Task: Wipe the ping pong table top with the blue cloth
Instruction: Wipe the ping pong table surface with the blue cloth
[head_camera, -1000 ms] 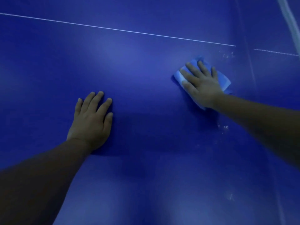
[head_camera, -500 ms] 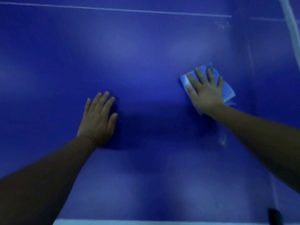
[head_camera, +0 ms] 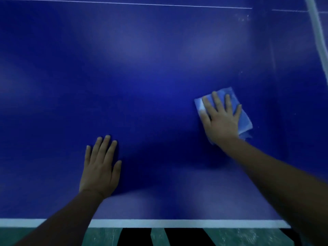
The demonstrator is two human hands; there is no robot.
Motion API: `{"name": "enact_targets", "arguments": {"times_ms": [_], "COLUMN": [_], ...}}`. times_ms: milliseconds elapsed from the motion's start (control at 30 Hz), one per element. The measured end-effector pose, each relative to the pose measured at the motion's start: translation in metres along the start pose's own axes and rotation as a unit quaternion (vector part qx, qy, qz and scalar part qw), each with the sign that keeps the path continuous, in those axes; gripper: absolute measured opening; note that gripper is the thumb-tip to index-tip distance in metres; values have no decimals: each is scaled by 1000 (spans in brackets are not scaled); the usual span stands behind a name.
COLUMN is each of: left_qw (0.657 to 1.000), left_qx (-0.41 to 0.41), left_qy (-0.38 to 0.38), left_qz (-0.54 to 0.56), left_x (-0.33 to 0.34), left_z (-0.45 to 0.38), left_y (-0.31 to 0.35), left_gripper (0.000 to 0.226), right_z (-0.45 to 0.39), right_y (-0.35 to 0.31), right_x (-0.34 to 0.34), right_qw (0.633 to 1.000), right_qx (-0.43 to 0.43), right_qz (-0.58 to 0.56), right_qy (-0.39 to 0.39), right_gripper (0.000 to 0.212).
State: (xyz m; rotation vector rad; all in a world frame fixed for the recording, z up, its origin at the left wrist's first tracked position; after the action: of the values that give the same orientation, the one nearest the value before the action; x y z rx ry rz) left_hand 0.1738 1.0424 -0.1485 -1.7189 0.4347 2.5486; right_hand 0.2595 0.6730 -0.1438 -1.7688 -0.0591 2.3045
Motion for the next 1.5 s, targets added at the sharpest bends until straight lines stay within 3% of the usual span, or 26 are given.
{"name": "enact_targets", "arguments": {"times_ms": [33,100,167,233,300,400,467,500,567,633,700,733,767,867,933,1067,1167,1233,1333,1433,1500], "left_qw": [1000,1000,1000,1000,1000,1000,1000,1000,1000,1000,1000,1000,1000,1000,1000,999,999,999,999,999,999], "left_qx": [2,6,6,6,6,12,17,18,19,21,23,23,22,22,23,27,26,26,28,33,40], "left_qy": [1,6,7,5,6,9,13,14,17,19,19,17,15,12,17,20,17,15,14,20,35], "left_qz": [-2,-3,-1,2,3,4,1,0,2,-1,-1,2,6,10,12,12,14,13,10,13,9], "left_x": [0,-1,-1,1,3,4,4,4,3,3,4,4,4,4,4,4,4,3,2,2,1], "left_z": [0,1,1,0,0,0,0,0,0,-1,-1,-1,-1,-1,0,0,0,0,1,0,-1], "left_y": [0,-1,-2,-3,-4,-6,-6,-6,-6,-6,-6,-6,-6,-6,-7,-7,-6,-6,-5,-4,-4], "left_gripper": [64,63,63,63,62,61,60,59,59,58,58,57,57,58,58,58,59,60,61,62,62], "right_z": [14,67,126,109,31,-82,-108,-104,-53,40,89,81,55,-64,-103,-88,-18,66,165,142,99], "right_y": [-13,-68,-109,-107,-87,-58,-87,-116,-184,-216,-199,-188,-180,-151,-130,-81,-40,-34,-45,-40,-18], "right_x": [5,33,63,57,29,-11,-11,-3,25,59,70,64,54,17,7,0,4,25,66,59,34], "right_qw": [1000,986,927,894,937,995,998,993,954,865,786,772,787,917,952,966,982,981,957,945,983], "right_qx": [0,-161,-364,-427,-329,-93,-58,-97,-277,-472,-580,-595,-578,-365,-271,-230,-157,-170,-263,-291,-160], "right_qz": [3,31,82,117,107,25,19,43,97,139,173,184,184,127,97,96,98,96,108,134,88], "right_qy": [18,15,-38,-69,-38,-16,-34,-45,-62,-97,-129,-126,-111,-103,-99,-73,-24,-10,-50,-64,-26], "right_gripper": [51,47,45,46,52,54,54,55,57,52,47,47,48,58,58,52,51,49,47,46,49]}}
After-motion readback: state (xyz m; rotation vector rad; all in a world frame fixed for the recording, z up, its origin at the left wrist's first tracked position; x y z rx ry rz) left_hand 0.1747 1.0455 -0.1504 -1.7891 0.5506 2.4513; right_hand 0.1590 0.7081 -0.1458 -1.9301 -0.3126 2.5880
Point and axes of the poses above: each hand's wrist, its own z-axis away from the middle knuckle, its own x-axis out of the palm, y = z × x, the point moved 10 cm from there along -z, towards the middle knuckle, and after that the axes turned 10 degrees about -y, right-handed, at the moved point
